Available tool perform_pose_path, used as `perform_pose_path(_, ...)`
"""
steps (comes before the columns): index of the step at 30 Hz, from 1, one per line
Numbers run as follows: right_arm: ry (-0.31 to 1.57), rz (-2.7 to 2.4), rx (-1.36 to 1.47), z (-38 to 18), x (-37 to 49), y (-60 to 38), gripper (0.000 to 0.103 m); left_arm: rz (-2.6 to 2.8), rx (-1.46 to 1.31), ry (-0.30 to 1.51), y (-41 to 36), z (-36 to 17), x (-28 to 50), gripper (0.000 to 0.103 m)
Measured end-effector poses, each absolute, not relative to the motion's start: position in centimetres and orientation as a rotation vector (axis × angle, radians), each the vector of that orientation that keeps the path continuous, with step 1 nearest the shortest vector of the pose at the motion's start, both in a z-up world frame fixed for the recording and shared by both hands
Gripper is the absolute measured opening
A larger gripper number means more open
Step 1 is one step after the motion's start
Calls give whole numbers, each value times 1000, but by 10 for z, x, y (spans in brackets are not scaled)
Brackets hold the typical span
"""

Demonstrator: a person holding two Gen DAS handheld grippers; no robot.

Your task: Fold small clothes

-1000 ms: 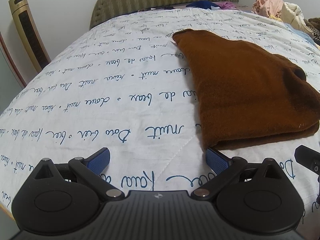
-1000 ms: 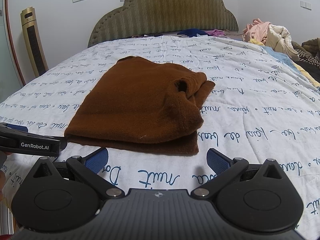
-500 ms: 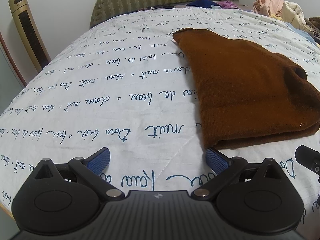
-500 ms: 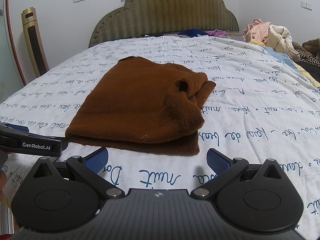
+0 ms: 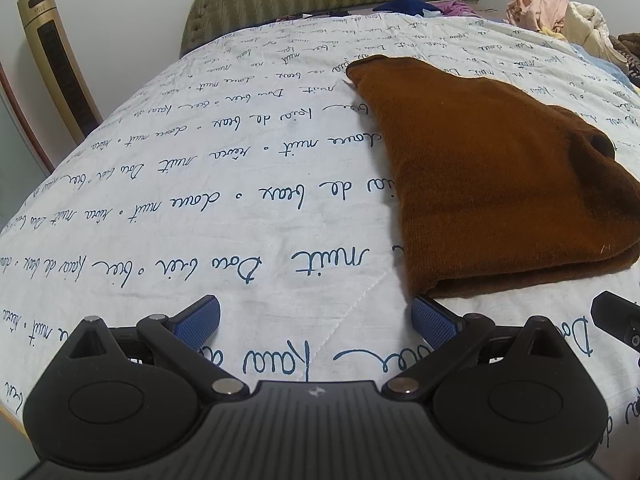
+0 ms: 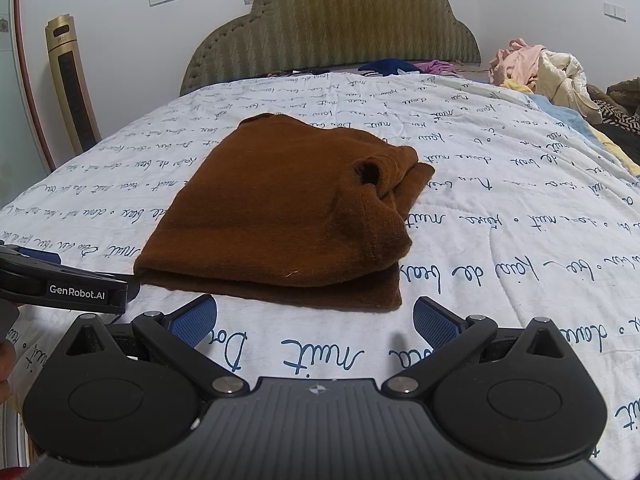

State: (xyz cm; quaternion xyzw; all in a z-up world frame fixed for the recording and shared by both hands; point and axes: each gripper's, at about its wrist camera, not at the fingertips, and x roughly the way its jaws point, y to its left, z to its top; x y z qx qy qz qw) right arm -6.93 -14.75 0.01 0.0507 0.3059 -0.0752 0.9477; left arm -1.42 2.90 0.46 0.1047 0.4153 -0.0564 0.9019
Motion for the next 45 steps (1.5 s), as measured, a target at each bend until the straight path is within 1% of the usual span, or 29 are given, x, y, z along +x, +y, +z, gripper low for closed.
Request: perform_pose_path(45,613,-163,102,2,-71,-154,103,-122,210,861,30,6,-16,103)
